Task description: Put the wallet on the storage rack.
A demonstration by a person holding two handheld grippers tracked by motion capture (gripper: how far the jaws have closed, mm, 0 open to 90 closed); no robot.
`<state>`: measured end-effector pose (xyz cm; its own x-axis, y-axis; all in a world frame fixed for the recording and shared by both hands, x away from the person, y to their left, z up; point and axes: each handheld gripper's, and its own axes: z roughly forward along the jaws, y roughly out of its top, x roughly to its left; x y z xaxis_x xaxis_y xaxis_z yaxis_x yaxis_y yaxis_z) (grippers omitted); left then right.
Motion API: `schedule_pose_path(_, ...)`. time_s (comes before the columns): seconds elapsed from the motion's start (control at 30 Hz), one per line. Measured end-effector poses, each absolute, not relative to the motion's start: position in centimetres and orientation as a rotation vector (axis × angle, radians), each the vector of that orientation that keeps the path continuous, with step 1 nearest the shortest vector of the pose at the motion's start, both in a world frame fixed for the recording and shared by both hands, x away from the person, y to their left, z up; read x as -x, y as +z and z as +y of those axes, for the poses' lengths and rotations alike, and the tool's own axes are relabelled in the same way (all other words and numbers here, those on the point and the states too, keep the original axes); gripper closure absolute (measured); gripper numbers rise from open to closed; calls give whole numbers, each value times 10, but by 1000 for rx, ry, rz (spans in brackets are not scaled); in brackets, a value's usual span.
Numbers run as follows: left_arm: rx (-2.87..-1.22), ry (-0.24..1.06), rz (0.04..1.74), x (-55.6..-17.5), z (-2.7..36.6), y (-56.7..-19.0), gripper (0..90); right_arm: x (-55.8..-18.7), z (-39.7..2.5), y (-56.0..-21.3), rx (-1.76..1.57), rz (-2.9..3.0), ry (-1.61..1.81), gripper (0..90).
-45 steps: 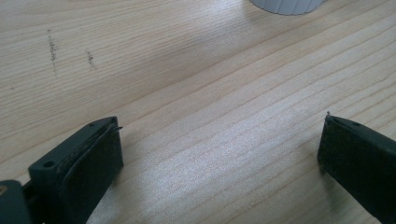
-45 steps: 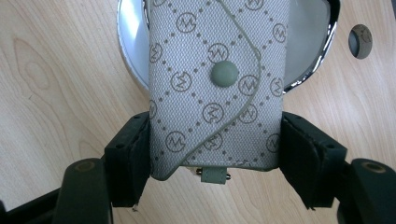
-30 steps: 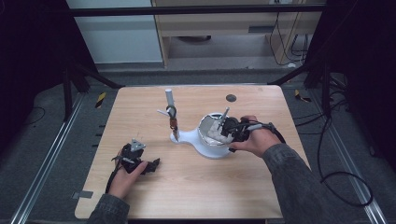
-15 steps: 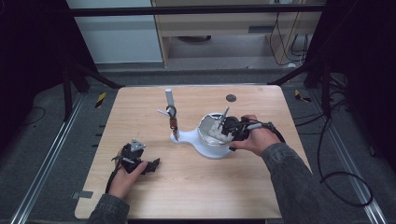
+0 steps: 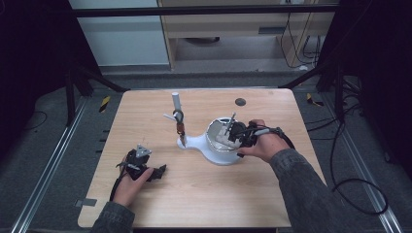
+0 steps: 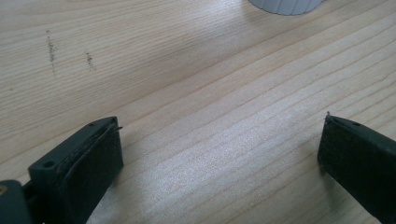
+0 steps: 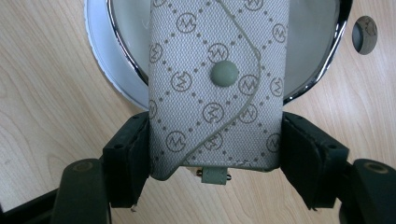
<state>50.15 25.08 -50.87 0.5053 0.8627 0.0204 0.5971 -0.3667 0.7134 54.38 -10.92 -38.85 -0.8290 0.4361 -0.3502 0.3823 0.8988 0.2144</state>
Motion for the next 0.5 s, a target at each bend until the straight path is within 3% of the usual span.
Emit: schedule_pose_path(0.5, -2097, 523, 1189, -501, 251, -509, 0, -547, -106, -390, -601, 2669, 207, 294)
